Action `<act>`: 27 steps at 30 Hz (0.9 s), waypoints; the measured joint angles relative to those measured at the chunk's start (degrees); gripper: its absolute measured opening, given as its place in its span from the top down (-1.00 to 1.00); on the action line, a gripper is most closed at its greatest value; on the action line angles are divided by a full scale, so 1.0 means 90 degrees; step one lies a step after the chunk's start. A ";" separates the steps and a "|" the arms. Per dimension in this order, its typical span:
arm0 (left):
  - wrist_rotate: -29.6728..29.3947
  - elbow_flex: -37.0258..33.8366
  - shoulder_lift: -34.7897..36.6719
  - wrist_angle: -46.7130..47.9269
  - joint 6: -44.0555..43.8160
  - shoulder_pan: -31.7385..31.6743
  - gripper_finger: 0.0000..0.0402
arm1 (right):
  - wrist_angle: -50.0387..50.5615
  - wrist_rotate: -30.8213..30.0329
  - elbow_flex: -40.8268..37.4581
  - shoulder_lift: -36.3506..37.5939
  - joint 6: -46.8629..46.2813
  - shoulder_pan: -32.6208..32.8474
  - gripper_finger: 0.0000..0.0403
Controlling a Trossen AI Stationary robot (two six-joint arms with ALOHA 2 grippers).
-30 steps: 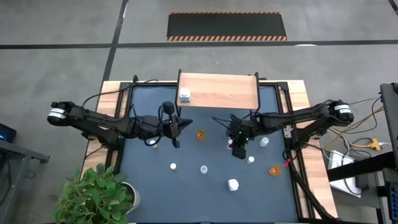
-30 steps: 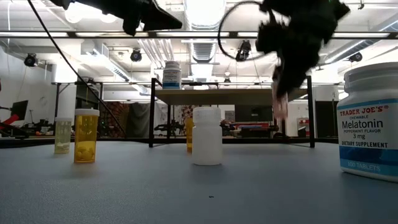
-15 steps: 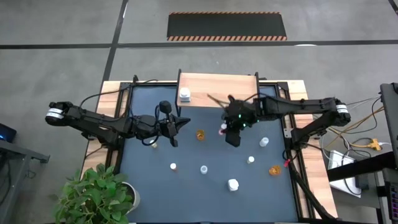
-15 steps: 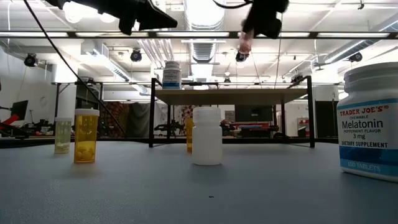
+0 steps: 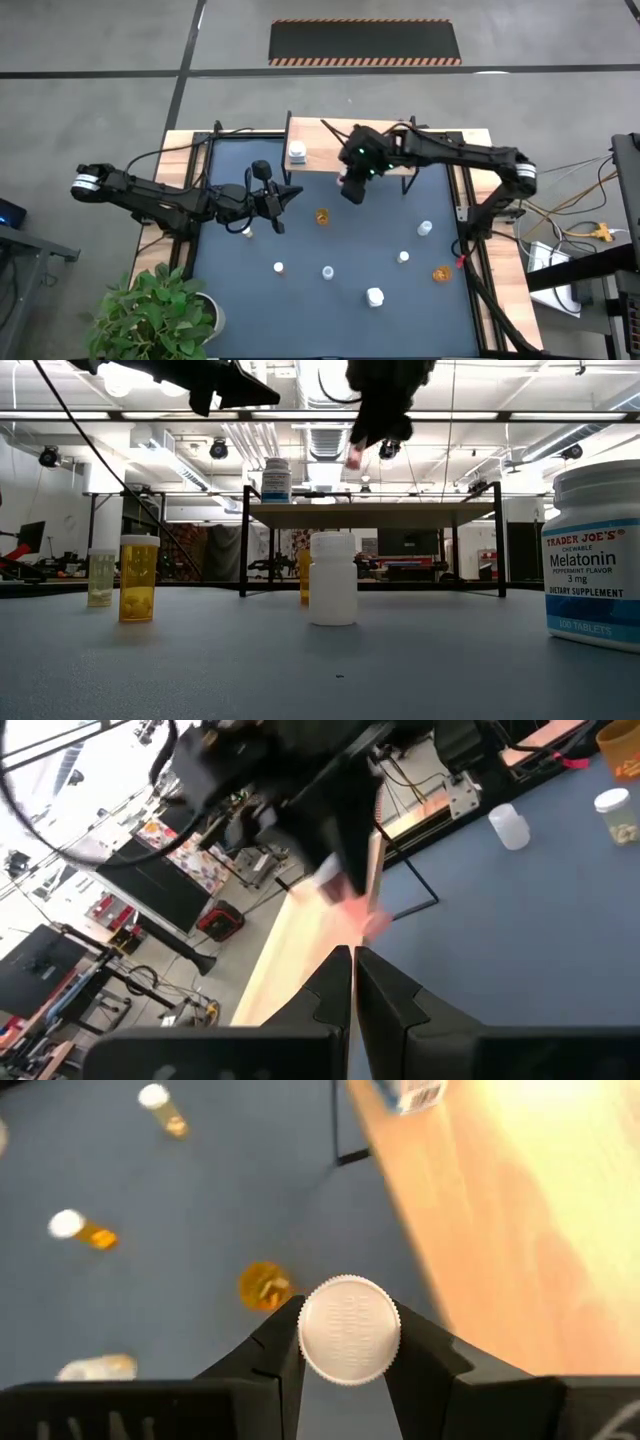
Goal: Pick and place medicine bottles onto shelf by color
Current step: Put the pink pill bottle on the shelf
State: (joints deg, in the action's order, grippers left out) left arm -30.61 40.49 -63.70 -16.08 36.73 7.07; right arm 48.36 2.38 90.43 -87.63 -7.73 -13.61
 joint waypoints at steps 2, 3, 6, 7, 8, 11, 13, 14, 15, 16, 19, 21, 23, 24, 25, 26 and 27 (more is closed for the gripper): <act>-0.0002 0.0000 0.0000 0.0002 0.0000 0.0000 1.00 | 0.0030 -0.0006 0.0248 -0.0232 0.0188 -0.0136 0.48; -0.0002 0.0000 0.0000 0.0002 0.0000 0.0000 1.00 | 0.0079 -0.0012 0.0383 -0.0347 0.0296 -0.0214 0.48; -0.0004 0.0000 0.0000 0.0004 0.0000 0.0000 1.00 | 0.0324 -0.0020 0.0733 -0.0694 0.0549 -0.0385 0.48; -0.0005 0.0000 0.0000 0.0005 -0.0002 0.0000 1.00 | 0.0390 -0.0019 0.0851 -0.0800 0.0642 -0.0432 0.48; -0.0005 0.0000 0.0000 0.0004 -0.0002 0.0000 1.00 | 0.0456 -0.0027 0.0955 -0.0895 0.0689 -0.0473 0.48; -0.0007 0.0000 0.0000 0.0007 -0.0002 0.0000 1.00 | 0.0520 -0.0100 0.1160 -0.1075 0.0813 -0.0547 0.48; -0.0009 0.0000 0.0000 0.0005 -0.0002 0.0000 1.00 | 0.0522 -0.0116 0.1223 -0.1144 0.0860 -0.0573 0.48; -0.0008 0.0000 0.0000 0.0005 -0.0002 0.0000 1.00 | 0.0539 -0.0115 0.1248 -0.1170 0.0865 -0.0580 0.48; -0.0010 0.0000 0.0000 0.0006 -0.0002 0.0001 1.00 | 0.0542 -0.0116 0.1258 -0.1188 0.0865 -0.0590 0.48; -0.0009 0.0000 0.0000 0.0005 -0.0002 0.0000 1.00 | 0.0543 -0.0115 0.1258 -0.1194 0.0866 -0.0605 0.48; -0.0010 0.0000 0.0000 0.0005 -0.0002 0.0000 1.00 | 0.0549 -0.0122 0.1258 -0.1194 0.0865 -0.0618 0.48; -0.0010 0.0000 0.0000 0.0005 -0.0002 0.0000 1.00 | 0.0564 -0.0126 0.1254 -0.1194 0.0865 -0.0618 0.48; -0.0010 0.0000 -0.0002 0.0005 -0.0002 0.0000 1.00 | 0.0601 -0.0141 0.1246 -0.1196 0.0860 -0.0618 0.48; -0.0010 0.0000 -0.0002 0.0005 -0.0002 0.0000 1.00 | 0.0600 -0.0161 0.1246 -0.1198 0.0832 -0.0616 0.48; -0.0010 0.0000 -0.0002 0.0006 -0.0002 0.0000 1.00 | 0.0602 -0.0203 0.1246 -0.1198 0.0815 -0.0616 0.48; -0.0010 0.0000 -0.0002 0.0005 -0.0002 0.0000 1.00 | 0.0610 -0.0296 0.1246 -0.1198 0.0812 -0.0616 0.48; -0.0010 0.0000 -0.0002 0.0005 -0.0002 0.0000 1.00 | 0.0612 -0.0402 0.1246 -0.1198 0.0815 -0.0616 0.48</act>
State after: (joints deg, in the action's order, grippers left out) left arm -30.70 40.49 -63.72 -16.03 36.71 7.07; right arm 53.87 -1.24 101.65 -98.41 -0.40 -19.16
